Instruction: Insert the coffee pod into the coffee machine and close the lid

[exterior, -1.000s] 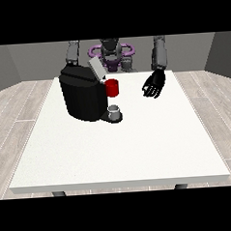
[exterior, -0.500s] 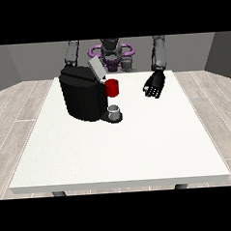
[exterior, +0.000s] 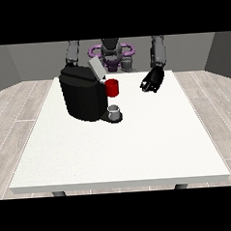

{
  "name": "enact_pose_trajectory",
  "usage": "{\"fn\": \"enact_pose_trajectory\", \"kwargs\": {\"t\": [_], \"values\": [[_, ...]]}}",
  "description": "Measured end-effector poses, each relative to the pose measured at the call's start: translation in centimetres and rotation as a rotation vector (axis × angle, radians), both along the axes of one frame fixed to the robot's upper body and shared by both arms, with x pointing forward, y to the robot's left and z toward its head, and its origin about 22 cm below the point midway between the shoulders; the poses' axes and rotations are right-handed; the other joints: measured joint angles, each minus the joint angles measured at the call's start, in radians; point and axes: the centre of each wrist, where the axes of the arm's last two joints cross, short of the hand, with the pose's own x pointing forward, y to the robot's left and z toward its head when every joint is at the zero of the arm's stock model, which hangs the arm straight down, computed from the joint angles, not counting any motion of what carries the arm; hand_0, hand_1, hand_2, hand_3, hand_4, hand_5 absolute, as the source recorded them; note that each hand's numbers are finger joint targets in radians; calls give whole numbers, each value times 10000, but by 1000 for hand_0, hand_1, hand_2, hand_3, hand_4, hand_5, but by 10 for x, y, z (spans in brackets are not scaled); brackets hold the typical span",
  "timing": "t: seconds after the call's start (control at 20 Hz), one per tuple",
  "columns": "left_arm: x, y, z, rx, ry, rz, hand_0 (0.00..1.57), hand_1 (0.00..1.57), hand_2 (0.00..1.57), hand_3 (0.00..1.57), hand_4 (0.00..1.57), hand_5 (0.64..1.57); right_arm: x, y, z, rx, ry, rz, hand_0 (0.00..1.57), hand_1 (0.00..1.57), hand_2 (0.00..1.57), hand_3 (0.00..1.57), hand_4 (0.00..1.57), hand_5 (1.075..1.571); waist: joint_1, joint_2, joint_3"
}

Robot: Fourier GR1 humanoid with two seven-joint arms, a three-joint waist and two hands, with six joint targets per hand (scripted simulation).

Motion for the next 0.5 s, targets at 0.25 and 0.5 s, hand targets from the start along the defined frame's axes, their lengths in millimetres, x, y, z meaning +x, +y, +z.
{"fn": "enact_pose_trajectory", "kwargs": {"t": [0.25, 0.5], "values": [[15, -19, 21, -565, 353, -354, 1375, 1375, 1381, 1327, 490, 1571, -1, -6, -11, -133, 365, -184, 0, 0, 0, 0, 0, 1571, 171, -356, 2], [29, -37, 50, -713, 610, -822, 1403, 1403, 1396, 1341, 598, 1571, -5, -15, -20, -121, 657, -176, 0, 0, 0, 0, 0, 1571, 185, -803, 4]]}}
